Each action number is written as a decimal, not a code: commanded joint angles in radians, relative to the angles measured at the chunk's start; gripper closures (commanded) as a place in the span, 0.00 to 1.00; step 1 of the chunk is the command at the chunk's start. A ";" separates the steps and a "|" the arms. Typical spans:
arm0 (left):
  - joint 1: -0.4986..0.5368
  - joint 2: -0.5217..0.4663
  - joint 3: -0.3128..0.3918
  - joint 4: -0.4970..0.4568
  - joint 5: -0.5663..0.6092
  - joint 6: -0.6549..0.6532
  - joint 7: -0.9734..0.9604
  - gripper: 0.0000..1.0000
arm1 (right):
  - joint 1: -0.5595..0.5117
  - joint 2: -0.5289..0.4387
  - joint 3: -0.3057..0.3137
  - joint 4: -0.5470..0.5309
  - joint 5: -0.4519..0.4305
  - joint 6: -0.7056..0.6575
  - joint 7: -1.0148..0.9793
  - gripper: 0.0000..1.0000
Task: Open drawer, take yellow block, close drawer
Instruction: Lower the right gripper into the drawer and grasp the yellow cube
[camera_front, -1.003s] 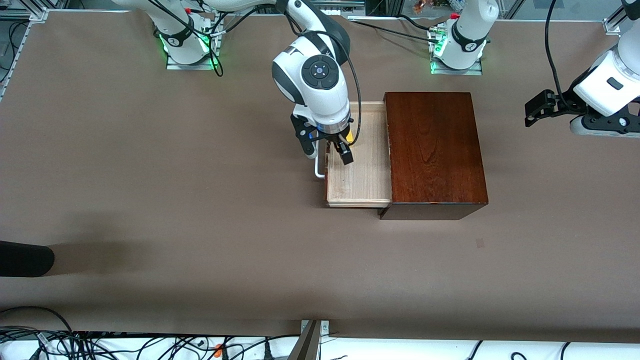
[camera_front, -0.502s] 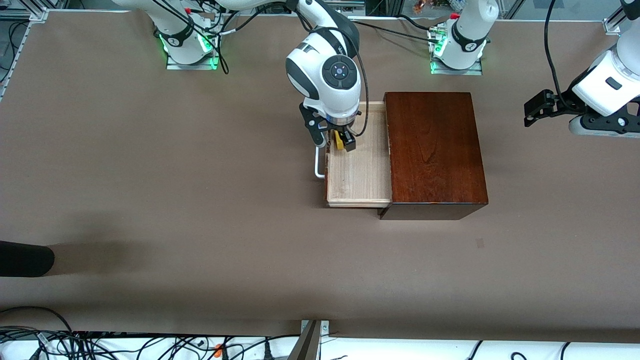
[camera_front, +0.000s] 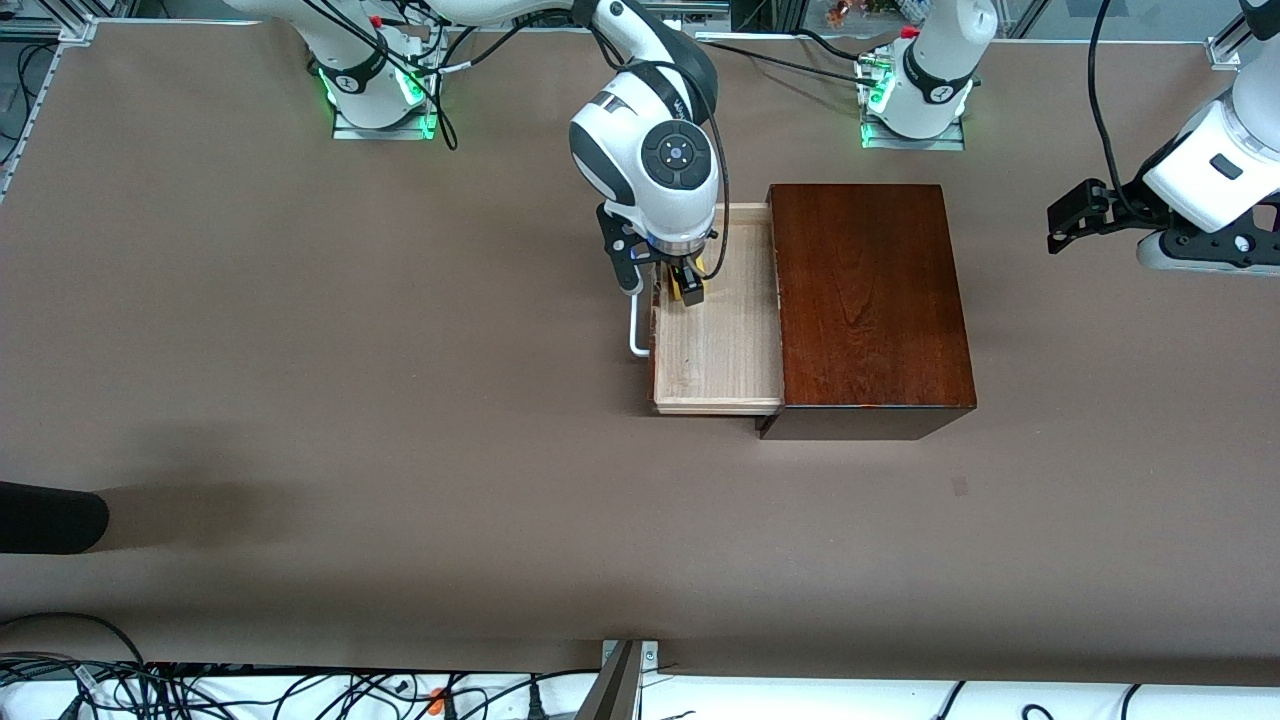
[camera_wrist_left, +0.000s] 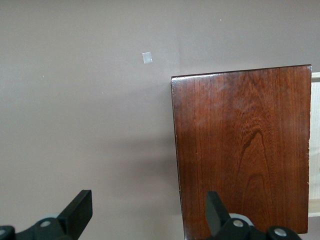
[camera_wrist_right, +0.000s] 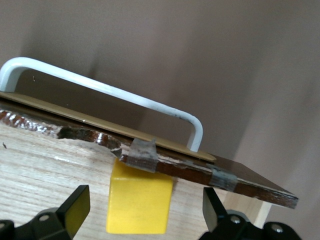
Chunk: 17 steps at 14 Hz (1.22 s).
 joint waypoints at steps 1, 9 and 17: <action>-0.006 -0.015 -0.001 -0.015 0.020 0.009 0.017 0.00 | 0.000 0.019 0.001 0.033 0.024 0.020 0.023 0.00; -0.009 -0.015 -0.001 -0.015 0.019 0.008 0.017 0.00 | 0.008 0.042 0.001 0.030 0.035 0.051 0.033 0.00; -0.009 -0.015 -0.001 -0.015 0.017 0.008 0.015 0.00 | 0.015 0.048 0.001 0.026 0.035 0.056 0.028 0.47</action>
